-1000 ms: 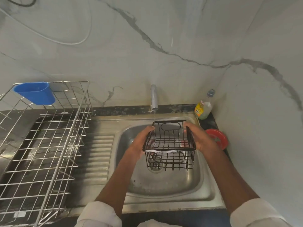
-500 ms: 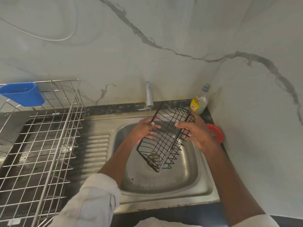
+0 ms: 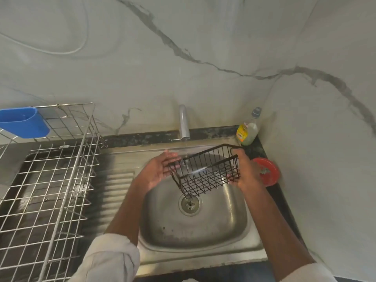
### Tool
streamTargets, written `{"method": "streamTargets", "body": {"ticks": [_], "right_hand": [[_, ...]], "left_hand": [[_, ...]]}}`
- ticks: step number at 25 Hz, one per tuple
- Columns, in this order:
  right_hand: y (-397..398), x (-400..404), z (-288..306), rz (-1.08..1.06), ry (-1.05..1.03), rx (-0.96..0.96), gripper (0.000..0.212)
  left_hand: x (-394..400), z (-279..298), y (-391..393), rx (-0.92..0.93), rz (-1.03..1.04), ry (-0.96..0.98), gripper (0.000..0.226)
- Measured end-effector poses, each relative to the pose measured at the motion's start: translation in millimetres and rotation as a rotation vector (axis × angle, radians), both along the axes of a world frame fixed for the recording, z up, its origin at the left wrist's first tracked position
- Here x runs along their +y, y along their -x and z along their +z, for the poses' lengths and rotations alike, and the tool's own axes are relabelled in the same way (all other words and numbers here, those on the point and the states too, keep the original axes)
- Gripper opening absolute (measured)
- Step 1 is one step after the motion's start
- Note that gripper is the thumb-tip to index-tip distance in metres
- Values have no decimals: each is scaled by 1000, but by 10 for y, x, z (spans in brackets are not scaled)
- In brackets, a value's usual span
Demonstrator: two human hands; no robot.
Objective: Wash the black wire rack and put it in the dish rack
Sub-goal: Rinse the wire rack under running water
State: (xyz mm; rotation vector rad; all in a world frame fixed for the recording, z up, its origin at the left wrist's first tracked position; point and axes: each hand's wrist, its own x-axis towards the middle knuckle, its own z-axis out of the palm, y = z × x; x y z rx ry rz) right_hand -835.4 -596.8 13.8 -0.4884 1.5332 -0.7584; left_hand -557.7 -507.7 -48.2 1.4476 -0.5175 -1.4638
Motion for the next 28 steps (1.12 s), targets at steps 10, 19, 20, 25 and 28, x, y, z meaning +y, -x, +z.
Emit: {"method": "streamTargets", "body": {"ticks": [10, 19, 20, 25, 28], "right_hand": [[-197, 354, -608, 37, -440, -69, 69], [-227, 418, -643, -47, -620, -276, 78], [-209, 414, -663, -74, -617, -280, 80], [-147, 431, -795, -112, -561, -244, 75], [-146, 436, -834, -88, -534, -261, 73]], "left_hand": [[278, -49, 30, 6, -26, 51, 113], [-159, 230, 127, -79, -33, 6, 76], [-173, 190, 117, -82, -80, 3, 64], [-86, -28, 150, -117, -31, -95, 48], [-22, -128, 162, -78, 83, -120, 37]]}}
